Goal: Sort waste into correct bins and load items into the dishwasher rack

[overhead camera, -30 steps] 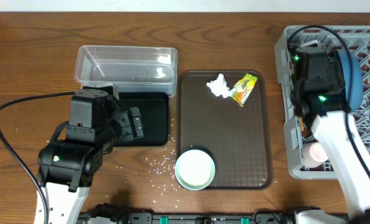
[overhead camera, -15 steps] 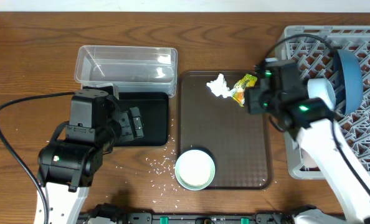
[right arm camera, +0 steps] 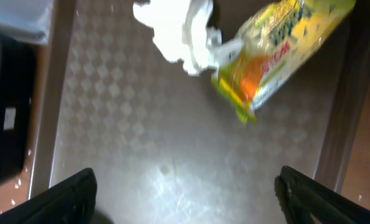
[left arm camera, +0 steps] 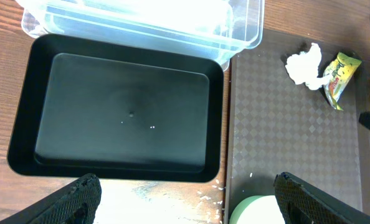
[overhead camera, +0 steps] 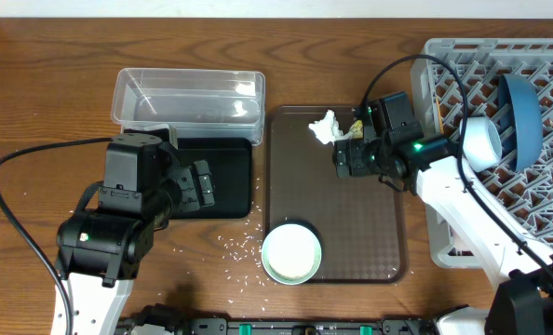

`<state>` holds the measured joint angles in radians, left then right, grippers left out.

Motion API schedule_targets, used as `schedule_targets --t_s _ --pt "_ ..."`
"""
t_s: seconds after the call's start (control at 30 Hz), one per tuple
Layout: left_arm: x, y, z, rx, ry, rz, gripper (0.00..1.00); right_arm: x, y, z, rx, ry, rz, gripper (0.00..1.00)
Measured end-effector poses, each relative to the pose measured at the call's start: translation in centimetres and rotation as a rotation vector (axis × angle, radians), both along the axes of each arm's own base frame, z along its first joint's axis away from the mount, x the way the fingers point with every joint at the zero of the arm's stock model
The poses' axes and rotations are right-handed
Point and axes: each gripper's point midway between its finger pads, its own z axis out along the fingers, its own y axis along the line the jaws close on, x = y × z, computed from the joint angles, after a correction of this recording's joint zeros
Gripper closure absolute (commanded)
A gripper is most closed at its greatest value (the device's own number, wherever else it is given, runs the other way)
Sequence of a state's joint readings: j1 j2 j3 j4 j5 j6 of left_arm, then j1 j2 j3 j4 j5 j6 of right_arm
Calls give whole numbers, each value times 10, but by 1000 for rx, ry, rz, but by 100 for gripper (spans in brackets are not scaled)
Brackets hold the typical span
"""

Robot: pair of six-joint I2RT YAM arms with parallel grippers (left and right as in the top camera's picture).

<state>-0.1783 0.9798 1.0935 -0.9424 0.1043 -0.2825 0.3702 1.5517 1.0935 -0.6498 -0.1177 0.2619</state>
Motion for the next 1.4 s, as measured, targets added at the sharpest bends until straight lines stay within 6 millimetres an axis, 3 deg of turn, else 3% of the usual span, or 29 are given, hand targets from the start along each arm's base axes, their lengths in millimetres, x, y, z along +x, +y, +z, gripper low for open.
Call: schedule_targets --t_s 0.17,0.3,0.33,0.47,0.6,0.87,1.13,1.4 --pt "0 0 0 0 1 0 9 -10 -2 17 8 -19 17 13" --pt "0 0 0 0 0 0 9 -14 -3 67 48 -168 51 10" --pt "0 0 0 0 1 0 9 -18 -4 87 61 -230 64 7" --pt "0 0 0 0 0 0 9 -35 -11 138 92 -384 90 1" --pt "0 0 0 0 0 0 9 -59 -25 165 82 -461 88 1" --pt "-1 -7 1 -32 3 -25 9 -88 -54 202 49 -608 26 1" --pt "-3 -18 2 -83 9 -64 9 -112 -67 198 24 -583 14 1" --pt "-8 -18 -1 -84 36 -67 9 -158 -90 240 74 -795 -17 1"
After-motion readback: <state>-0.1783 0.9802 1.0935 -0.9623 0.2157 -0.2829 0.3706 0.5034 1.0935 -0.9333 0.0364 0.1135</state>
